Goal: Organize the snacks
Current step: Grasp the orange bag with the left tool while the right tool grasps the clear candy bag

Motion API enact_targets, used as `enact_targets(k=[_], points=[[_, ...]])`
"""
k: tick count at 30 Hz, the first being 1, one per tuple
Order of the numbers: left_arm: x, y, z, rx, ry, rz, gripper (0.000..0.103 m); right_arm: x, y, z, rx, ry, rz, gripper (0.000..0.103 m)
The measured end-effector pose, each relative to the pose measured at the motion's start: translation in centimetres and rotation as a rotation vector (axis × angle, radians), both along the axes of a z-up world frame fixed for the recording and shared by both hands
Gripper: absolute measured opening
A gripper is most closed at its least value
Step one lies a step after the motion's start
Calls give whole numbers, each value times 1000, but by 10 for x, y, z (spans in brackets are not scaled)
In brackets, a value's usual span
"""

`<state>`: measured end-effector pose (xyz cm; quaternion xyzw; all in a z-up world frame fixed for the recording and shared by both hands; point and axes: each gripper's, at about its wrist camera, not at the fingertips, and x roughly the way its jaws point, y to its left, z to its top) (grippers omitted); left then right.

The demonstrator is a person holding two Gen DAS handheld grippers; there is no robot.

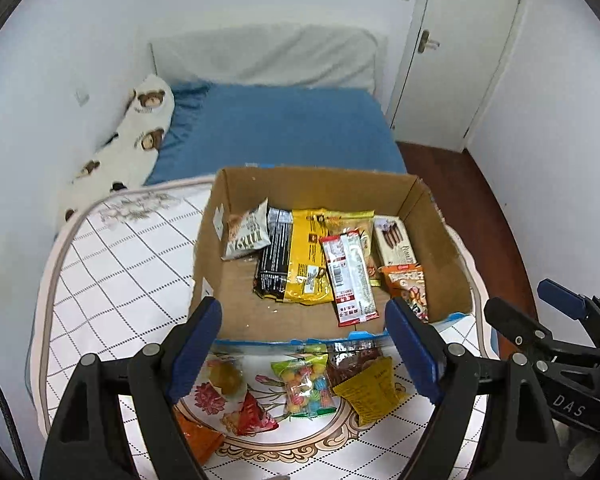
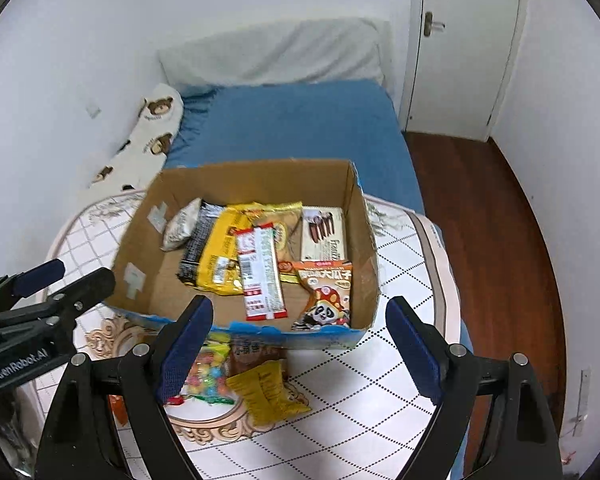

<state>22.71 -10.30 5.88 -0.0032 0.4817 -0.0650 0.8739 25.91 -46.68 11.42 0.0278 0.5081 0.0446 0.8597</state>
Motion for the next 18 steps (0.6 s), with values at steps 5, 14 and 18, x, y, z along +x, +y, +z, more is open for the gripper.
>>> enact_targets(k=[5,14,18], points=[[-21,2,10,4,-40,11,84,-24,4,13,61,-16,1,90],[-40,55,-65,79,138,138,84,-43,18,-71,192,208,-11,90],[-47,93,-125,99,307,206,83,-45,25,-124,230,319,-38,90]])
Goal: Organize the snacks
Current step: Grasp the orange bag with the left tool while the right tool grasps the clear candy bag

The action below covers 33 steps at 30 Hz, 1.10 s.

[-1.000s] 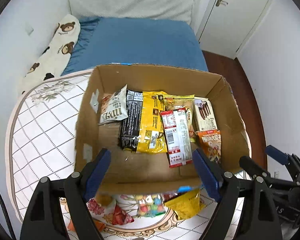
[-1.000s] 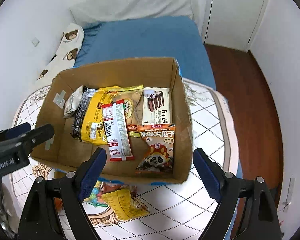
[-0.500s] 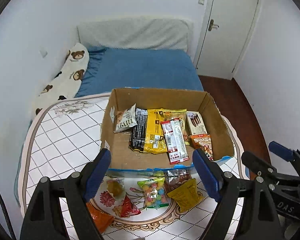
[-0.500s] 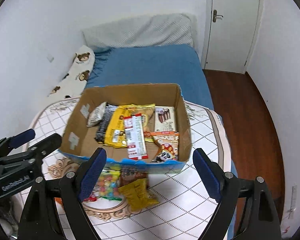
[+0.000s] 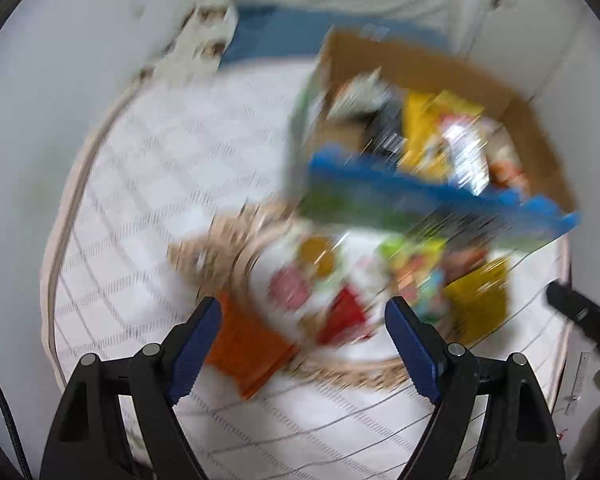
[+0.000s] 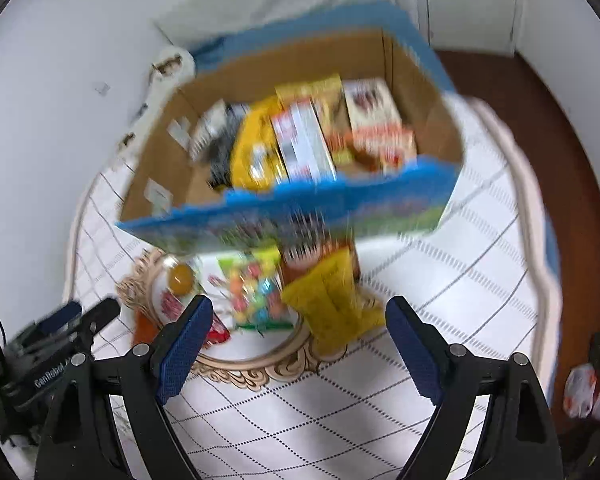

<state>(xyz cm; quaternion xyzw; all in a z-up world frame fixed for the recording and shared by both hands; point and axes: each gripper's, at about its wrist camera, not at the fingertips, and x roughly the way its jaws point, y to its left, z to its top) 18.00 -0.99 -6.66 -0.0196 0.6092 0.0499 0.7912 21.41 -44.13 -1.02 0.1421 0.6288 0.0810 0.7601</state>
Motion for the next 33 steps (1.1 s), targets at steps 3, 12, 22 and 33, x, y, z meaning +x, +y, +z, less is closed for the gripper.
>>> enact_targets(k=[3,12,22,33], points=[[-8,19,-28,7,64,39,83,-1,12,-27,63,51,4,90],[-33,34,-72,95,174,-73,84,19,85,-88,23,127,133,78],[-47,84,-111,-269,347,244,83,29,115,-134,-81,184,143,77],[-39,116,-131,-497,259,563,72,2,109,-134,-107,191,176,60]])
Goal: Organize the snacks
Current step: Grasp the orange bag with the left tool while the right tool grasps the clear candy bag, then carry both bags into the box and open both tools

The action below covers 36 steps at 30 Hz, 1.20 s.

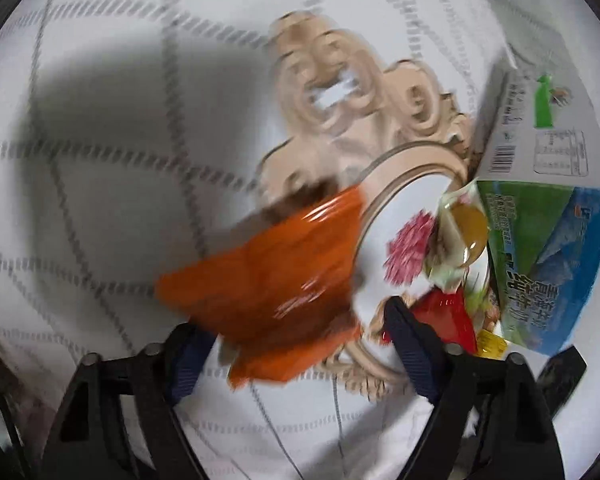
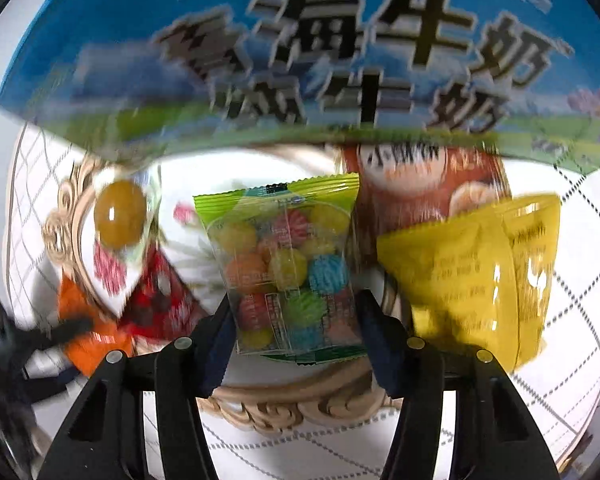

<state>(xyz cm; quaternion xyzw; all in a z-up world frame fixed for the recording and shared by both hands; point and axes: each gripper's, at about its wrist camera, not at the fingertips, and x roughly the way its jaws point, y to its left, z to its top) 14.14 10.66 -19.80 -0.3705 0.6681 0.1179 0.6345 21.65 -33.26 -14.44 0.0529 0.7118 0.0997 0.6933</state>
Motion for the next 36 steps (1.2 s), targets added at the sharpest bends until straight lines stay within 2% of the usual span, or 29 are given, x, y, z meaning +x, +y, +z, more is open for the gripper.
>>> enact_targets(k=[2,4,9,13,16,19,21,23,25,27,30,33,36], points=[[8,-13,2,84,-9,-101,56,-10,0,1,0,8,15,60],[9,-31,6,160,-20,-226,56,-24,-2,1,-6,16,34,60],[-9,-79,7,281,-13,-536,55,-55,-9,-3,4,64,63,60],[-42,-111,1,280,16,-666,55,-80,-18,-7,56,145,48,60],[-48,-120,-4,275,18,-671,55,-90,-25,-13,95,201,-2,61],[-50,-120,-7,267,31,-624,58,-82,-25,-18,97,222,-31,65],[-55,-114,-13,258,38,-595,59,-77,-24,-16,89,191,-33,67],[-51,-105,-19,260,41,-590,59,-71,-19,-14,51,132,-10,67],[-49,-96,-20,273,47,-587,59,-69,-9,-16,5,112,18,67],[-38,-99,-23,295,50,-597,59,-67,0,-19,-23,94,25,67],[-45,-107,-24,305,50,-597,59,-76,4,-20,-31,78,19,66],[-45,-113,-26,324,51,-604,58,-86,8,-21,-49,73,28,63],[-37,-136,-28,348,50,-610,57,-95,1,-25,-62,64,38,57]])
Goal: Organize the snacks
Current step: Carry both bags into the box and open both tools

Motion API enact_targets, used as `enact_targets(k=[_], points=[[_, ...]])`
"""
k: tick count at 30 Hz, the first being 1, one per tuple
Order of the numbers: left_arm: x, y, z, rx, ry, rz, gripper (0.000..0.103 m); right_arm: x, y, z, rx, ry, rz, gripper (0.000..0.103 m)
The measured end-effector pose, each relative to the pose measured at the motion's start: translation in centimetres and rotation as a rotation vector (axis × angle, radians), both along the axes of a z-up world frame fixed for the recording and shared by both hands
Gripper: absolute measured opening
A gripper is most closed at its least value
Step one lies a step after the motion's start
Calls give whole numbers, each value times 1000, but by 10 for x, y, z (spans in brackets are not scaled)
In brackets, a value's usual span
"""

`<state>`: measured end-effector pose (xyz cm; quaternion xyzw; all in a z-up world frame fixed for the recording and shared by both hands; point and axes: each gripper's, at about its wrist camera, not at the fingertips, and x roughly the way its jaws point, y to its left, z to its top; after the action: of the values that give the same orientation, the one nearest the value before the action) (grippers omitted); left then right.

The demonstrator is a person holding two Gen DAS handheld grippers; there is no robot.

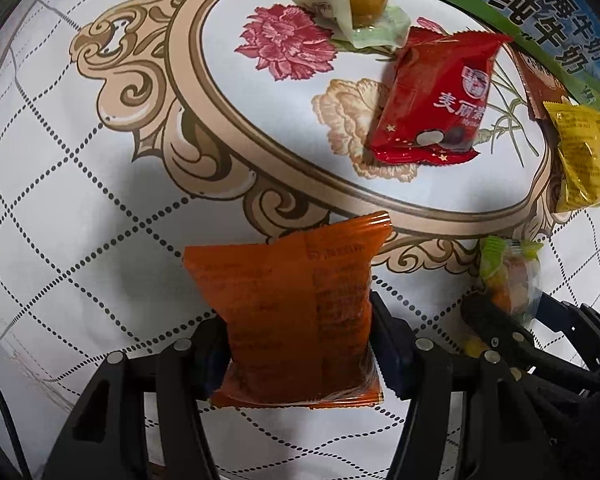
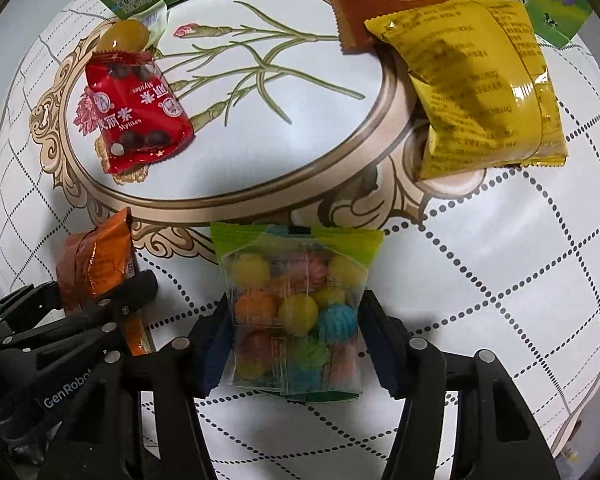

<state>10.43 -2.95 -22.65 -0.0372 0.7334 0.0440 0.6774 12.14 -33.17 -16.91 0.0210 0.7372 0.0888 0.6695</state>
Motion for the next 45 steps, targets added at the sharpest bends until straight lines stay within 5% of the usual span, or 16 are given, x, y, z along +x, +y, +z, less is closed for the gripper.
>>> enact_targets(k=[7,12,18,23,32,36,45], points=[[-1,-17,44,-41,-9,2,48,-1,-10,21,91,-18,-35,51],[16,-32,117,-147,-115,5,48,13,-35,87,204,-100,-63,51],[83,-63,212,-268,-280,-32,48,65,-71,193,299,-280,-92,51],[164,-75,249,-280,-343,-63,49,133,-87,229,272,-396,-116,51],[281,-61,170,-244,-140,-10,49,245,-85,183,176,-335,-110,51],[296,-56,122,-258,-62,-52,49,259,-75,146,145,-264,-74,51],[290,-55,72,-276,79,-32,50,262,-76,93,157,-114,-54,52]])
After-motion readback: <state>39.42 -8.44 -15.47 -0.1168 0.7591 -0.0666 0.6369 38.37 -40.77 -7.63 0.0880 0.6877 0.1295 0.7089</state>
